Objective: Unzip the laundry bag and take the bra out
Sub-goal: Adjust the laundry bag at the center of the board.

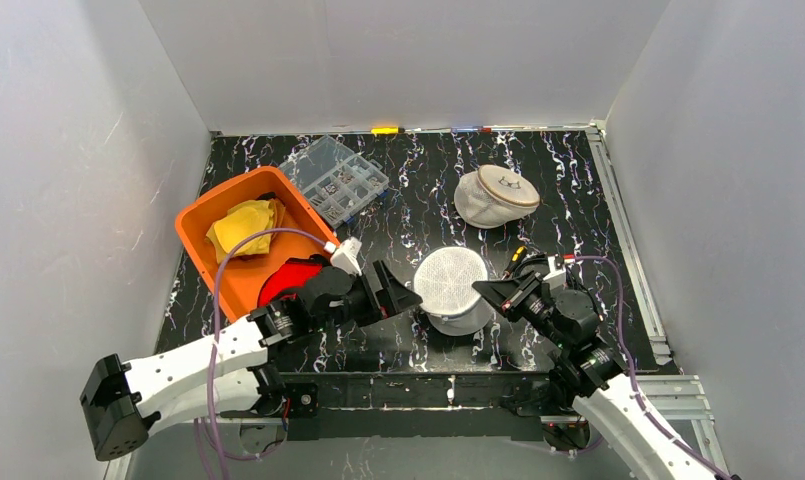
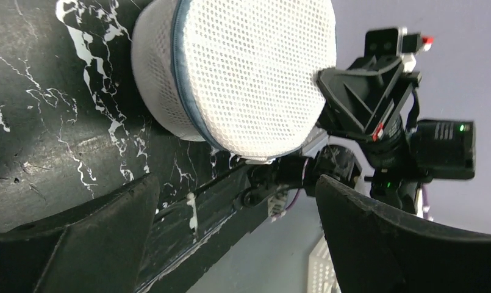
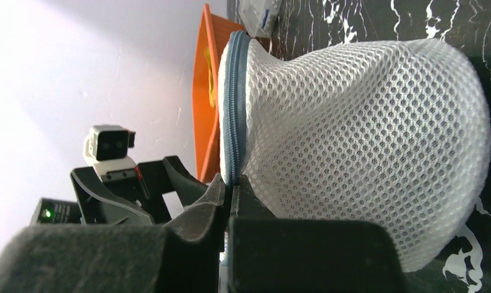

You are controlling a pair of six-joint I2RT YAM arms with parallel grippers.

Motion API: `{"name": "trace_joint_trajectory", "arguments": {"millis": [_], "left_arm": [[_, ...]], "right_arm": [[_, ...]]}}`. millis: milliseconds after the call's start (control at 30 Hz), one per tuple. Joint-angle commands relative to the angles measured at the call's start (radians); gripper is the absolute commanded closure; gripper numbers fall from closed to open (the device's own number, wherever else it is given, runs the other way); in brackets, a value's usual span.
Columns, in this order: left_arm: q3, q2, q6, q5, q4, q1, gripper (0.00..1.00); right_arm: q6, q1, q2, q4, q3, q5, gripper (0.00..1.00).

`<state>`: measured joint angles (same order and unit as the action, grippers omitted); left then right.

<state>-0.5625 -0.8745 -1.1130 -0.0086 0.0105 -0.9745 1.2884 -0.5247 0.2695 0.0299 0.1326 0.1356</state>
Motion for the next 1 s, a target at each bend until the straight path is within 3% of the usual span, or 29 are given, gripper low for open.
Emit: {"name": "trace_joint_trajectory", "arguments": {"millis": [0,233,433,633,967], "left_arm": [[0.0,0.036,-0.126,-0.241,0.041,-0.045,0.01],[0.018,0.11,-0.158,-0.334,0.09,-0.056,0.01],[0.009,0.05,-0.183,-0.325,0.058,-0.069,0.01],[0.023,-0.018,-0.201,-0.293,-0.052,-0.079,0.04],[-0.025,-0.171,-0.254,-0.248,-0.072,-0.093,0.1]], "right_arm": [[0.055,0.0,0.005,0.101,0.03,-0.093,0.99],[0.048,-0.005,0.091,0.201,0.093,-0.13,0.99],[0.058,-0.024,0.128,0.287,0.025,-0.131,0.99],[0.028,-0.032,0.049,0.197,0.0,-0.171,0.99],[0.013,-0.032,-0.04,0.057,-0.001,-0.159,0.99]]}}
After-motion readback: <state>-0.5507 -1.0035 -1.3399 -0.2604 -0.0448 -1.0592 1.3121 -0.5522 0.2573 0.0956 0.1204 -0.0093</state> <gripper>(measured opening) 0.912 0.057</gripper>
